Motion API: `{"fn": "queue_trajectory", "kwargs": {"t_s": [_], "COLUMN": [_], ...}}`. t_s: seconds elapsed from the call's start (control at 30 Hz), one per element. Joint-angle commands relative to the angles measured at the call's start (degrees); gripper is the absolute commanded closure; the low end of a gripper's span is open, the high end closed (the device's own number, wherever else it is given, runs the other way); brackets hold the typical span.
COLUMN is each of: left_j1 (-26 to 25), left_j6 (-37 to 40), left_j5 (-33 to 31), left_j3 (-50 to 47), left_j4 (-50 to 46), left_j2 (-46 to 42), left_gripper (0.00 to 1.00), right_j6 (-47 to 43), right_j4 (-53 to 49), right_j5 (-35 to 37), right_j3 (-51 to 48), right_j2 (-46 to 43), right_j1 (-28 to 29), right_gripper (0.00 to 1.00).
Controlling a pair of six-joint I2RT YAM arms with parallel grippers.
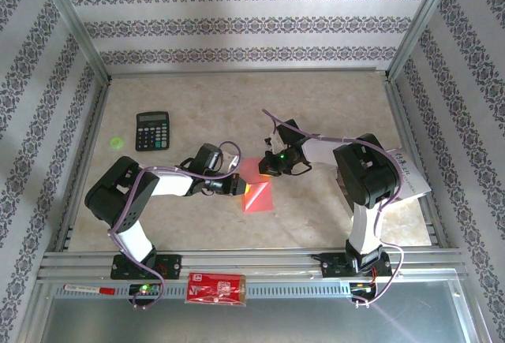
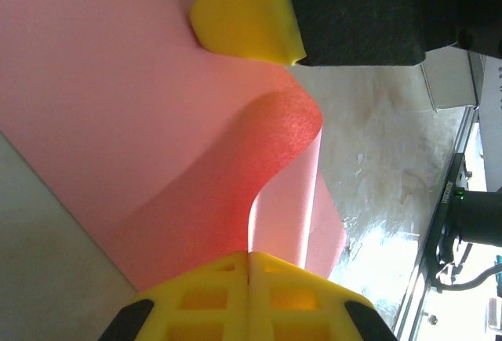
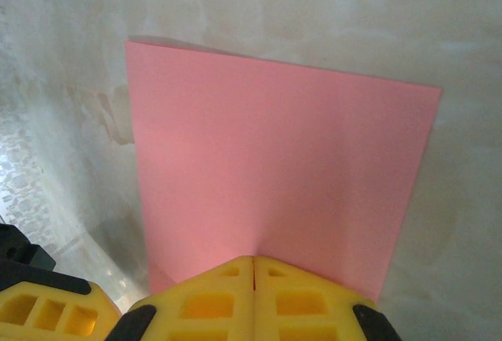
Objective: Fold a paper plane with a square sheet of paper (pick it up from the middle)
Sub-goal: Fold the triangle a second time at the center of the table.
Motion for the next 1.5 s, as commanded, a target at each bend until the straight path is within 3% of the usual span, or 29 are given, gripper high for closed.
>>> {"fn": "queue_trajectory", "kwargs": {"t_s": [0.0,1.47], "left_j1": [1.2,2.6], "left_j6": [1.8,3.1], "left_j5": [0.5,-1.1], "left_j3": [1.7,3.0], "left_j4": [-2.5,-7.4], "left_j2": [1.3,3.2], "left_gripper": [1.00,1.00], "right_j6": [-0.3,-0.3], "right_j4": [-3.0,-3.0], "right_j5": [1.8,1.9], "right_j3": [-0.2,-0.3], "right_j2": [2.7,3.4], "right_j1": [0.2,0.4], "right_gripper": [1.00,1.00]}}
